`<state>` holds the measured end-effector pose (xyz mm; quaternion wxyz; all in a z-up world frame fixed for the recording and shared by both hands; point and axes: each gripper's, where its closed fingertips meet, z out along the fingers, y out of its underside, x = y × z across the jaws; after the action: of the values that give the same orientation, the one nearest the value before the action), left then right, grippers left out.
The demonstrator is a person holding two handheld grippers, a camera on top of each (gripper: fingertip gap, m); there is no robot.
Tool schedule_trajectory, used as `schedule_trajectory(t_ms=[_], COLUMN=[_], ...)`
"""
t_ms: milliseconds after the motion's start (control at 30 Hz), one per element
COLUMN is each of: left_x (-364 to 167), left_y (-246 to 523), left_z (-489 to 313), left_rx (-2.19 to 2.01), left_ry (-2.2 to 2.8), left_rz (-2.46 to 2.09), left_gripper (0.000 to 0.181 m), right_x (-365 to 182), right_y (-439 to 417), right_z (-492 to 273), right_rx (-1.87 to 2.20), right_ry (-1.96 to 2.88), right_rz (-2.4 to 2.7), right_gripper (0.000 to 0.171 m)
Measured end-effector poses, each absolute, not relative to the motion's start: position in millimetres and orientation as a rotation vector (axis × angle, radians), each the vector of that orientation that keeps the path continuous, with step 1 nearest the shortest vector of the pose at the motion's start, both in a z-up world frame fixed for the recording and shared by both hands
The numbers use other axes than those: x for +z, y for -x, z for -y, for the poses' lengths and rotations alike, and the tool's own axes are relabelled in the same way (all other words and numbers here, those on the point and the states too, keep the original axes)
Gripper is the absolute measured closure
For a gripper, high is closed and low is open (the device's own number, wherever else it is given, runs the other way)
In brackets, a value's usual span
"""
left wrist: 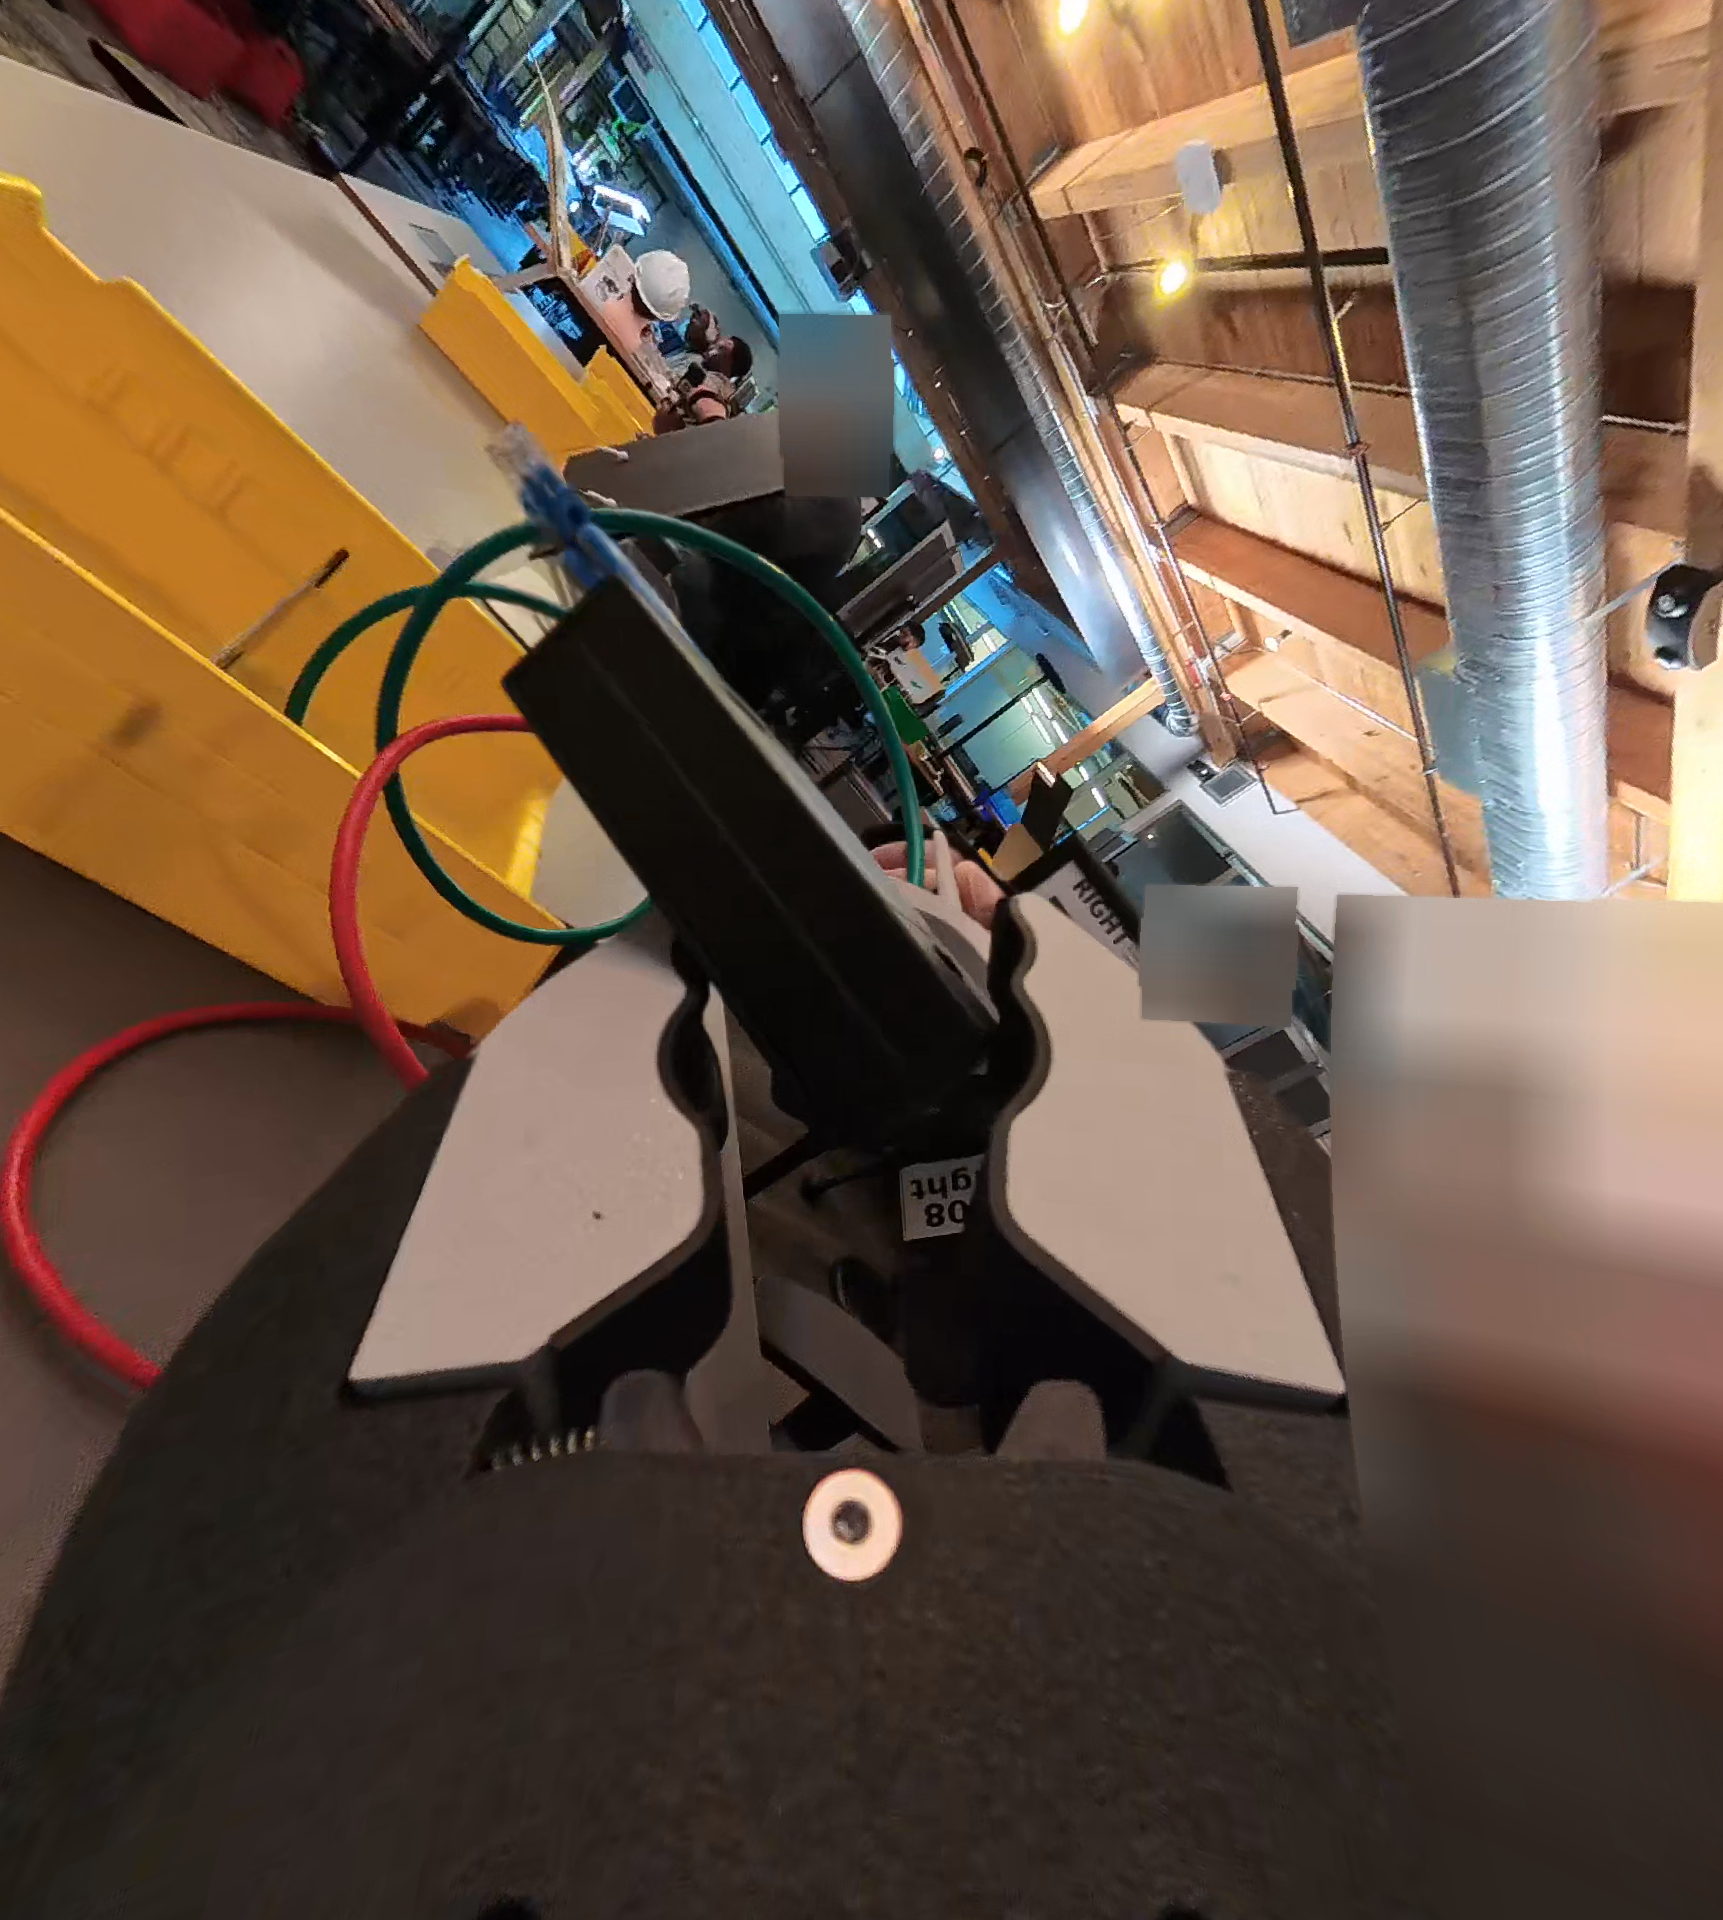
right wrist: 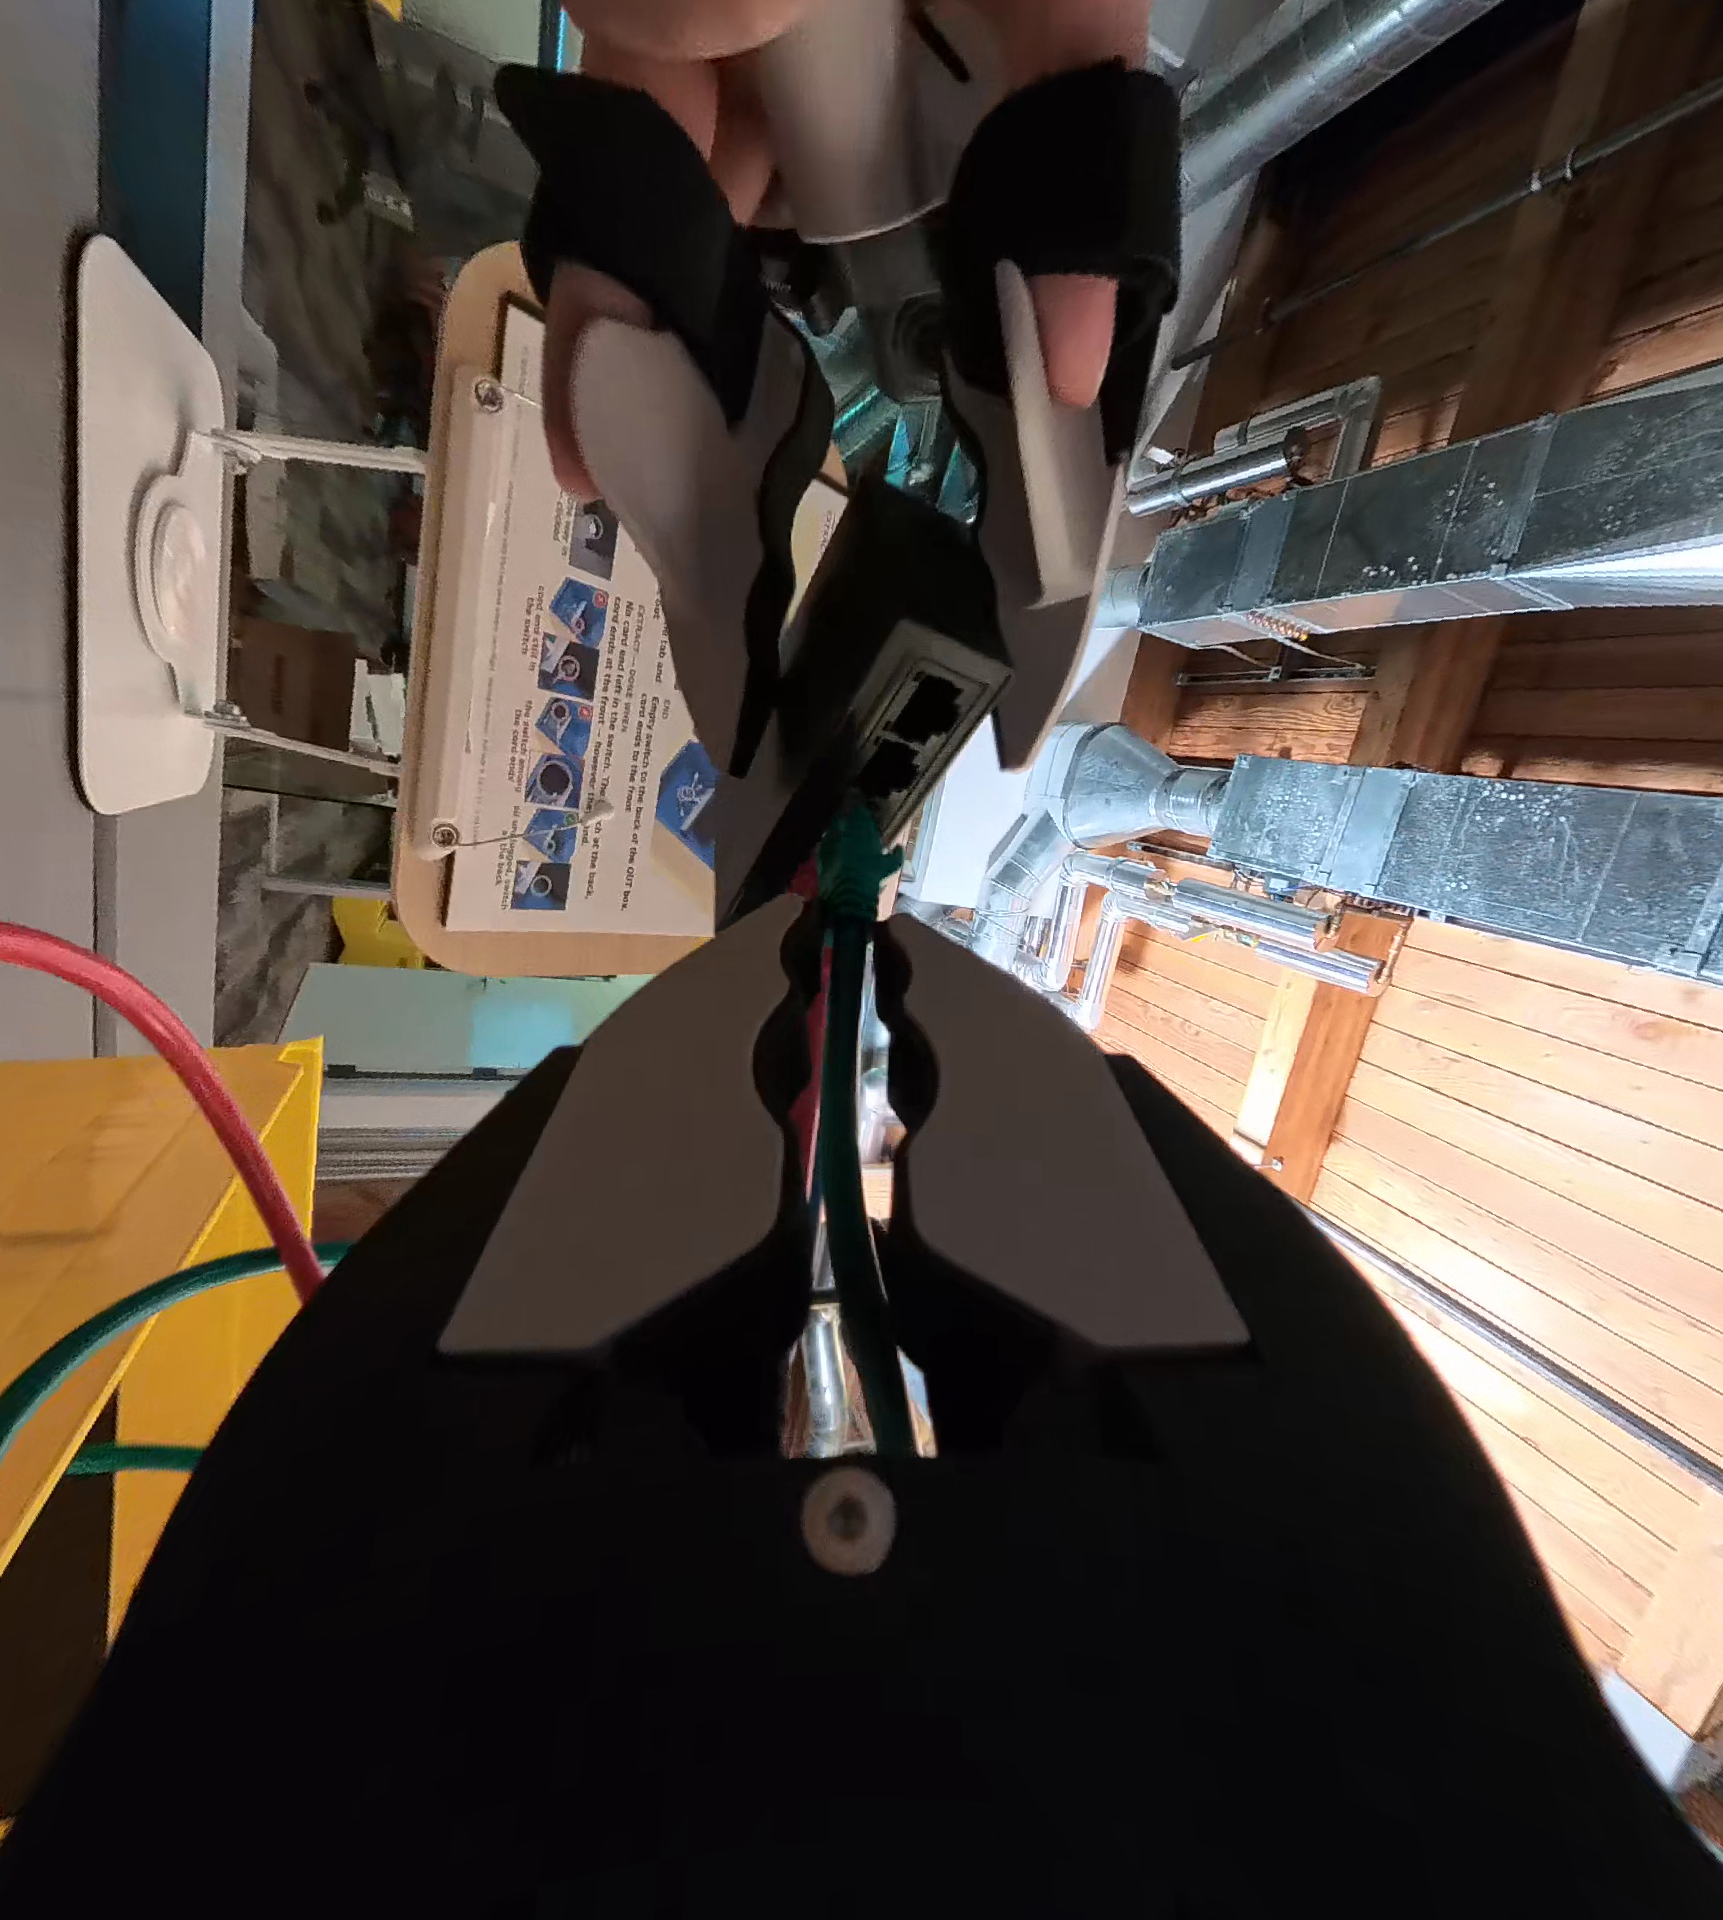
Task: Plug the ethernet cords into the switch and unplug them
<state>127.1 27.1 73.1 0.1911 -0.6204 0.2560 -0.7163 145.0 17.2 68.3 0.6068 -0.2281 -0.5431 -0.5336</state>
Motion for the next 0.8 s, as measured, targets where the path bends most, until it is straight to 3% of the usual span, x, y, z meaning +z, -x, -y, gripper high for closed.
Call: schedule_trajectory(t_ms=[167,367,600,700,800], left_x=[71.4,75.1,70.7,70.5,71.5], left_y=[-129.6,-121.2,-110.4,-102.5,-101.5], left_z=[-30.6,-41.8,-55.0,-63.3,-62.0], left_rx=[-1.976,-1.922,-1.816,-1.759,-1.752], left_ry=[1.713,1.665,1.678,1.68,1.676], left_rz=[-0.733,-0.714,-0.716,-0.704,-0.723], left_gripper=[0.137,0.14,0.153,0.154,0.153], right_x=[63.8,48.6,21.4,47.5,88.5], right_y=[-148.8,-151.9,-142.1,-135.5,-145.9], right_z=[-22.1,-21.1,12.2,41.6,42.6], right_rx=[-1.182,-0.932,-0.153,0.33,0.536], right_ry=[0.602,0.879,1.401,1.544,1.535], right_rz=[1.238,1.195,1.174,1.055,0.943], right_gripper=[0.16,0.146,0.142,0.142,0.142])
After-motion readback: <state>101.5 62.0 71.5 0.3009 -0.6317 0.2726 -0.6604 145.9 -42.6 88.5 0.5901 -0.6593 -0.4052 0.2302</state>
